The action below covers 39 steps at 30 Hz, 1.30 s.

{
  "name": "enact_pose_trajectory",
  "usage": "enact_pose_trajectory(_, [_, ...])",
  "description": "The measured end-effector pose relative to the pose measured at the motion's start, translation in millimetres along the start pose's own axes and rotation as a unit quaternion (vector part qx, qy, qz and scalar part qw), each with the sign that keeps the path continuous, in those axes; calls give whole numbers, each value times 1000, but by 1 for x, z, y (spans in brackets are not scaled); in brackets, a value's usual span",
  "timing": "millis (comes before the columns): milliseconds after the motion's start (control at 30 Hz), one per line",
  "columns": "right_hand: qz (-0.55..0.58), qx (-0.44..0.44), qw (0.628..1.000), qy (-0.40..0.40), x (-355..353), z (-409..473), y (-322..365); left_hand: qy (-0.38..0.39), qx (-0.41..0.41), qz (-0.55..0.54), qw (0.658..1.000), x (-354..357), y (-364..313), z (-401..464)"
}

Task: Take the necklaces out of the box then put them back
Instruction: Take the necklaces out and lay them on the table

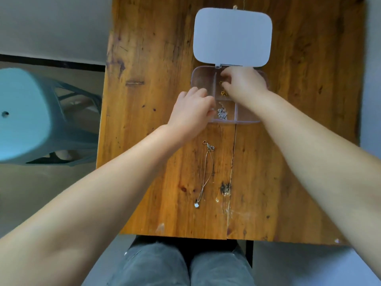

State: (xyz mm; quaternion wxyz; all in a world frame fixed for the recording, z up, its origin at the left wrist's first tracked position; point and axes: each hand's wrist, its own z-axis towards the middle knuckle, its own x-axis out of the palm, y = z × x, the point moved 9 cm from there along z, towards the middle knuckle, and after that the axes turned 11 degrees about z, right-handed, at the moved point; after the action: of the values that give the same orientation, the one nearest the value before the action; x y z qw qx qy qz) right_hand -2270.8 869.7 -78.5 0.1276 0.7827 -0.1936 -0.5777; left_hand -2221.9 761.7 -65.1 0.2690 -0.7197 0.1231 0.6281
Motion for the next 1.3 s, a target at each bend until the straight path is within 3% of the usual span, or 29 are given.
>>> enact_pose_trajectory(100, [-108, -29, 994, -12, 11, 9, 7, 15, 34, -3, 999, 8, 0, 2])
enact_pose_trajectory(233, [-125, -43, 991, -33, 16, 5, 5, -9, 50, -31, 998, 7, 2, -1])
enact_pose_trajectory(333, [-84, -42, 995, -46, 13, 1, 5, -5, 68, -25, 997, 8, 1, -4])
enact_pose_trajectory(467, [56, -15, 997, -56, -10, -12, 2, 19, 64, -31, 997, 7, -1, -3])
enact_pose_trajectory(633, [153, -40, 984, -87, -56, -61, 14, -18, -63, -193, 979, -14, 8, 5])
enact_pose_trajectory(833, [119, -65, 980, -148, -99, -133, 0, 75, -20, -332, 940, -26, -53, -8])
enact_pose_trajectory(900, [148, -11, 982, -116, -86, -150, -28, 75, -26, -370, 926, -28, -57, -17])
enact_pose_trajectory(967, [206, 62, 976, -34, -49, -163, -51, 113, -35, -382, 916, -20, -54, -22])
enact_pose_trajectory(1133, [308, 185, 926, 115, 52, -231, -92, 300, -18, -270, 915, 39, -78, -41])
enact_pose_trajectory(1300, [314, 282, 890, 172, 116, -268, -105, 326, 7, -128, 937, 76, -78, -36])
